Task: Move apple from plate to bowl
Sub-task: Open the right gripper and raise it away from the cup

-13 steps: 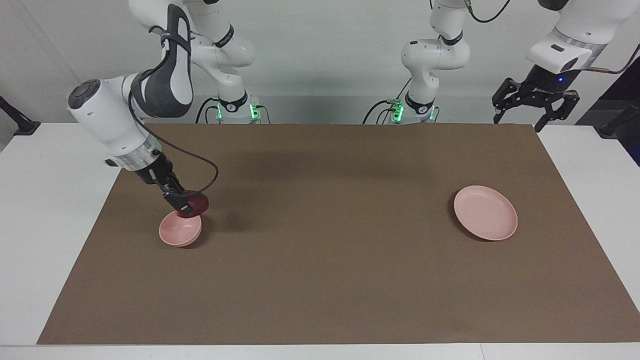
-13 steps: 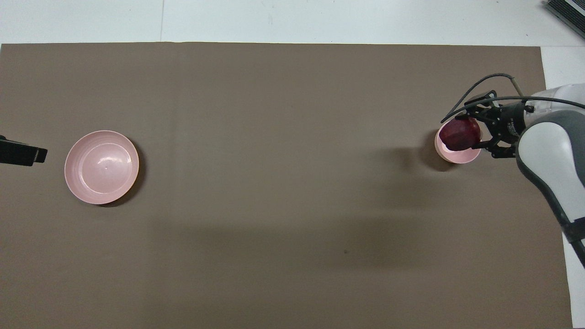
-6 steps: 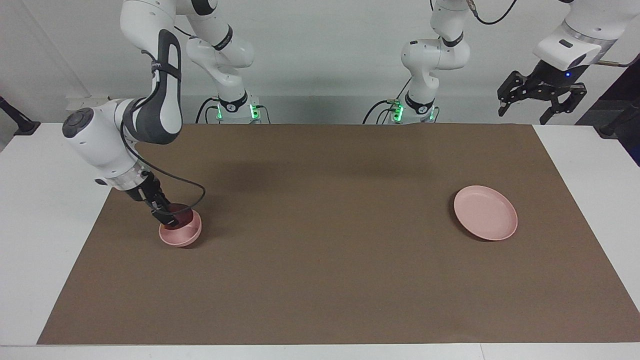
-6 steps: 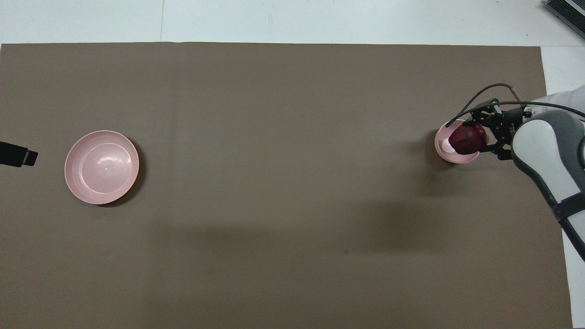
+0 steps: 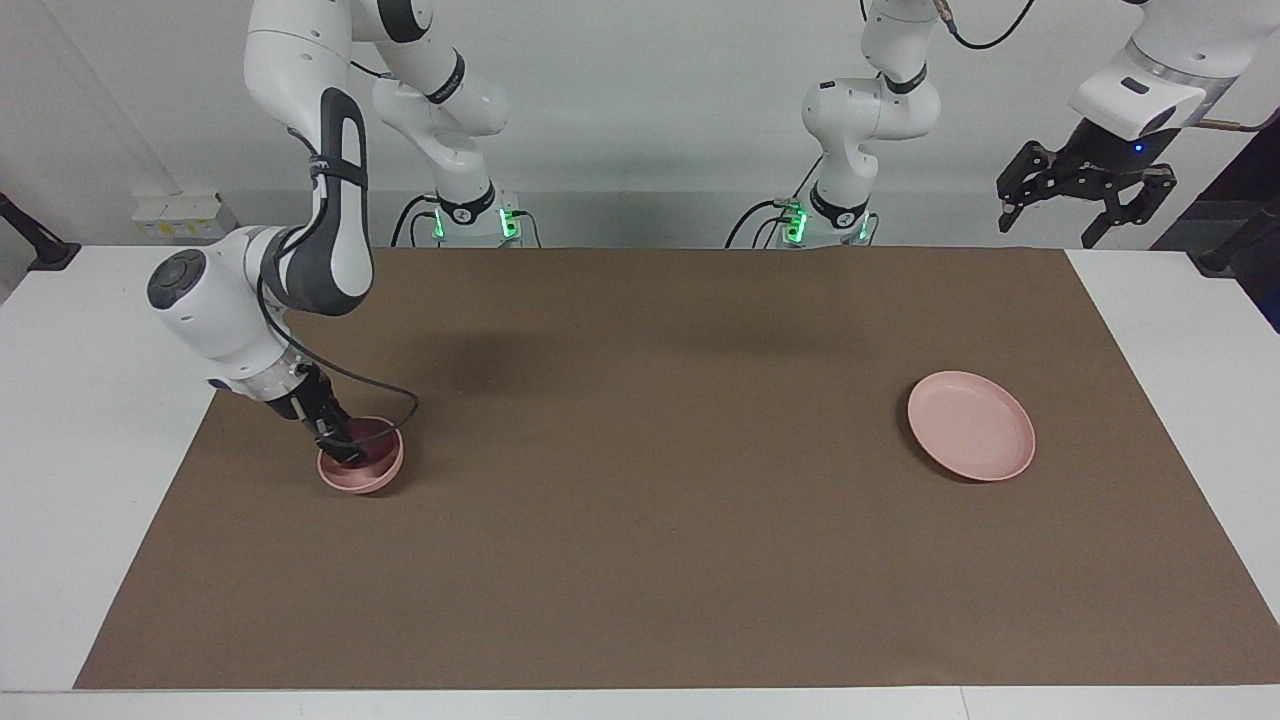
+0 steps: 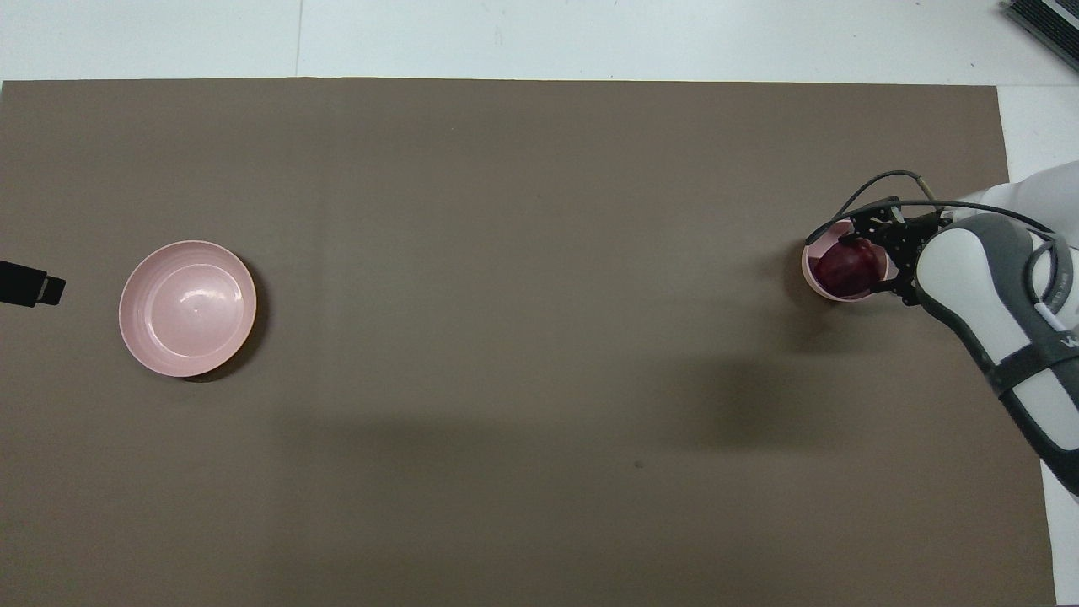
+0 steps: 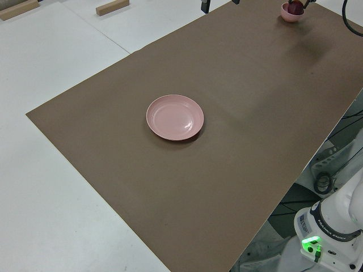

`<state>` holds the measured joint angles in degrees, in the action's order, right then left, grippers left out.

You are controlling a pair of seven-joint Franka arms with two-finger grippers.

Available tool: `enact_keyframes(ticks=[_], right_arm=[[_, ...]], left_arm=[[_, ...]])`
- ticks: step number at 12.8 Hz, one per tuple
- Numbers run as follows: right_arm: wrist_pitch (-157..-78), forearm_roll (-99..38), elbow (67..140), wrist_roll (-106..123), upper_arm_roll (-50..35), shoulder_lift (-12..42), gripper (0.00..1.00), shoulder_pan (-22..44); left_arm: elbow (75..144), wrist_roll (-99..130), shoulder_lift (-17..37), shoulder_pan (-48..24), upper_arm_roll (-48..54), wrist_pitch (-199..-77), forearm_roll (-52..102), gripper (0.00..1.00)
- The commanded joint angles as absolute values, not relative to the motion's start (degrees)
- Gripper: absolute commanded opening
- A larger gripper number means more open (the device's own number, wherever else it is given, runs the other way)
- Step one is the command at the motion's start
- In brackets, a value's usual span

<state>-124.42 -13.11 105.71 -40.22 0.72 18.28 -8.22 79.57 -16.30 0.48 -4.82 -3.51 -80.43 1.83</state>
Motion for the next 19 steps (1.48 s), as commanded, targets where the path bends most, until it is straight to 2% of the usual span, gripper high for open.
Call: enact_keyframes(ticks=[1, 5, 9, 11, 14, 19], right_arm=[[-121.4, -11.3, 102.9, -38.1, 0.4, 17.1, 1.0, -8.4], [-115.1, -4.5, 97.1, -29.7, -0.4, 15.5, 1.0, -7.3], [-106.8, -1.6, 91.3, -8.0, -0.5, 14.8, 1.0, -6.2], [-104.8, 1.2, 91.2, -1.8, -0.6, 13.2, 1.0, -5.1], [-99.1, 4.0, 91.4, -3.0, -0.6, 8.2, 1.0, 0.5], [-91.5, -0.6, 91.6, -4.2, -1.2, 1.8, 1.0, 0.0]], left_arm=[[78.1, -15.5, 0.5, -5.4, -4.0, -79.6, 0.4, 1.0], [78.2, -15.4, 0.4, -5.2, -4.0, -79.6, 0.4, 1.0], [78.3, -15.6, 0.3, -5.3, -4.1, -79.3, 0.4, 1.0], [78.3, -15.6, 0.3, -5.3, -4.0, -79.3, 0.5, 1.0], [78.3, -15.6, 0.3, -5.3, -4.1, -79.3, 0.5, 1.0], [78.3, -15.6, 0.3, -5.3, -4.0, -79.3, 0.5, 1.0]])
